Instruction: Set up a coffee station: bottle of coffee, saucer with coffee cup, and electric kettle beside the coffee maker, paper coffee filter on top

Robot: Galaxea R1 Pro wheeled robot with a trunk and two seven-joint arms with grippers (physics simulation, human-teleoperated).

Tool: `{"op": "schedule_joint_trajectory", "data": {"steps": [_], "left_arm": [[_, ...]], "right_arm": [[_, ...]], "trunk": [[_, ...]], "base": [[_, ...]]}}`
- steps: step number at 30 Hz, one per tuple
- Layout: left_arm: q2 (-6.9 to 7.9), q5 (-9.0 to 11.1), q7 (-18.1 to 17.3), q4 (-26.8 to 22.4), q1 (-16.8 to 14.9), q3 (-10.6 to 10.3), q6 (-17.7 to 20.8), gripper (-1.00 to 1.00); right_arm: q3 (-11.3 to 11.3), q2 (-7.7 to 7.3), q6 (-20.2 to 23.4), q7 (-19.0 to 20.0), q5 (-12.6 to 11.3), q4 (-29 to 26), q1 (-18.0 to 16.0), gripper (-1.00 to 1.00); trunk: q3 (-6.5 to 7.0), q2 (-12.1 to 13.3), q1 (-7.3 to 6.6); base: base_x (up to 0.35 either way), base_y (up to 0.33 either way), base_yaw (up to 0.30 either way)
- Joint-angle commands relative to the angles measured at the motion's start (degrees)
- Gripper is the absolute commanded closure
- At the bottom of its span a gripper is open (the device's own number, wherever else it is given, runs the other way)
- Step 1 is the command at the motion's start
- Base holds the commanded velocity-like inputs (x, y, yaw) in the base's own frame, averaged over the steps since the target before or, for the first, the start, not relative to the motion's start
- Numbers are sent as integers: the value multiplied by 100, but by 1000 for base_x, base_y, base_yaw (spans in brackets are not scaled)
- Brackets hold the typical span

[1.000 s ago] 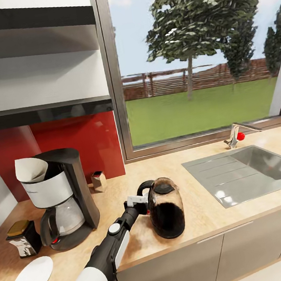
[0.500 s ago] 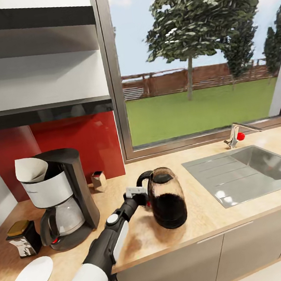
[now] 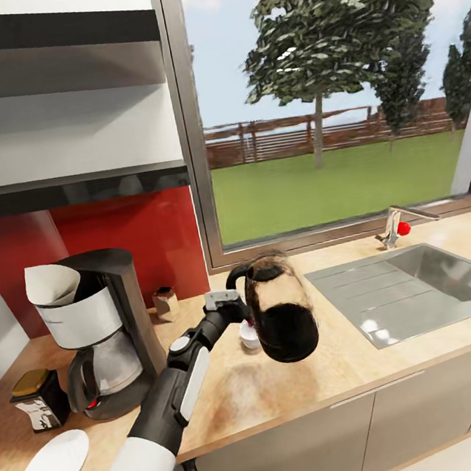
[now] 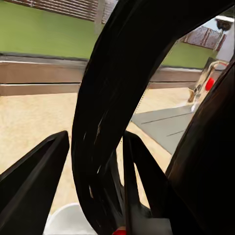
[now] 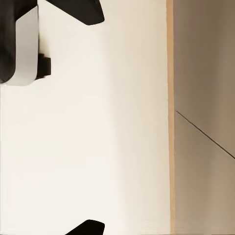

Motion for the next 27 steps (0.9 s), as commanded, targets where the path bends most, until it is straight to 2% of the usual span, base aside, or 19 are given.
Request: {"op": "schedule_joint_trajectory", "data": {"steps": [1,3,9,12,23,24,27], "left_arm": [[33,92,22,29,32,17,73,100],[49,89,98,108,100,27,121,100],[109,167,-82,215,281,36,311,100],[113,247,-178,182,248,44,407,100],[120,200,199,-153,233,77,752,100],[122,196,1093,-836,221,107,1093,100],[119,198,1216,-958,213,167,1156,100]], "right_arm": [[46,25,-28,19,-60,38,31,-100],[47,48,-26,84,-61,30,30,-100],[49,224,-26,-87,-63,19,-30,-100],[49,219,-32,-88,-63,79,-31,-100],[43,216,-35,-87,-63,256,-24,-100],[41,216,-35,-87,-63,256,-24,-100],[40,214,-35,-87,-63,256,-24,-100]], "trunk": [[-1,-6,2],[-1,-6,2],[-1,-6,2],[-1,-6,2],[-1,-6,2],[-1,-6,2],[-1,-6,2]], "base": [[0,0,0],[0,0,0],[0,0,0],[0,0,0],[0,0,0],[0,0,0],[0,0,0]]}}
